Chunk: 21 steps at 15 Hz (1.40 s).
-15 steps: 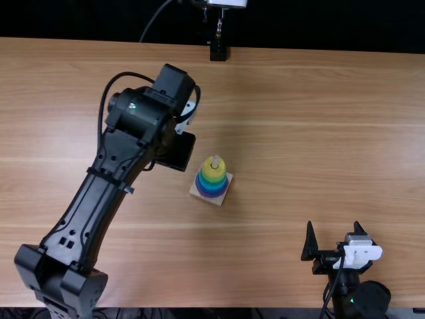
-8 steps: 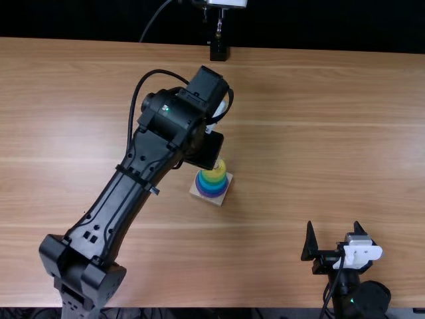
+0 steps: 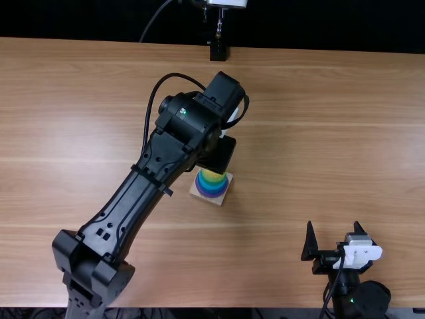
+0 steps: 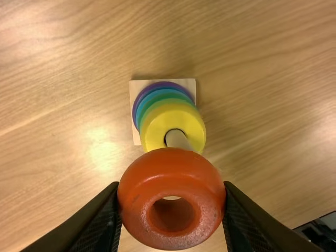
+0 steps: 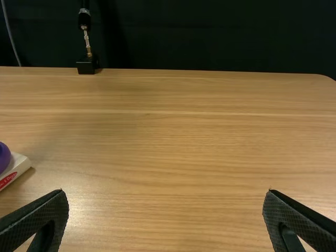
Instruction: Build the Hanoi tower: stack the rings onto the peg from bottom to top in this color order: purple, dark blue, light blue, dark green, light green, yellow, orange.
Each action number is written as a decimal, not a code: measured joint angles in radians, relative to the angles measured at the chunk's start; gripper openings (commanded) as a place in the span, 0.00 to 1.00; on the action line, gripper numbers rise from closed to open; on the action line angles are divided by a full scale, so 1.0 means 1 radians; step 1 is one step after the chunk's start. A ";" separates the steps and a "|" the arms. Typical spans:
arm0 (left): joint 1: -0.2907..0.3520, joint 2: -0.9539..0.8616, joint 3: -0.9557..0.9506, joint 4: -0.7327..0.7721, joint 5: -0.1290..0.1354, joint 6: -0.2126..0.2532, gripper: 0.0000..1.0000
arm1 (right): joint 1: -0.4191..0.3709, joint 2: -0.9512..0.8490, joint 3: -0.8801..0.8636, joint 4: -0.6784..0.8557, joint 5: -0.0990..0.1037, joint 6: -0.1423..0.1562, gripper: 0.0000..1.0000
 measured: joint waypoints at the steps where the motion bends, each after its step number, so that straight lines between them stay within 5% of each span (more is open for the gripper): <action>1: -0.005 0.002 0.000 0.000 0.000 0.000 0.00 | 0.000 0.000 0.000 0.000 0.000 0.000 1.00; 14: -0.018 0.082 0.000 0.005 0.000 0.000 0.00 | 0.000 0.000 0.000 0.000 0.000 0.000 1.00; 15: -0.018 0.082 0.000 0.005 0.000 0.000 0.18 | 0.000 0.000 0.000 0.000 0.000 0.000 1.00; 17: -0.018 0.083 0.000 0.005 0.002 0.000 1.00 | 0.000 0.000 0.000 -0.001 0.000 0.000 1.00; 21: -0.020 0.083 0.000 -0.014 0.054 0.000 1.00 | 0.000 0.000 0.000 0.000 0.000 0.000 1.00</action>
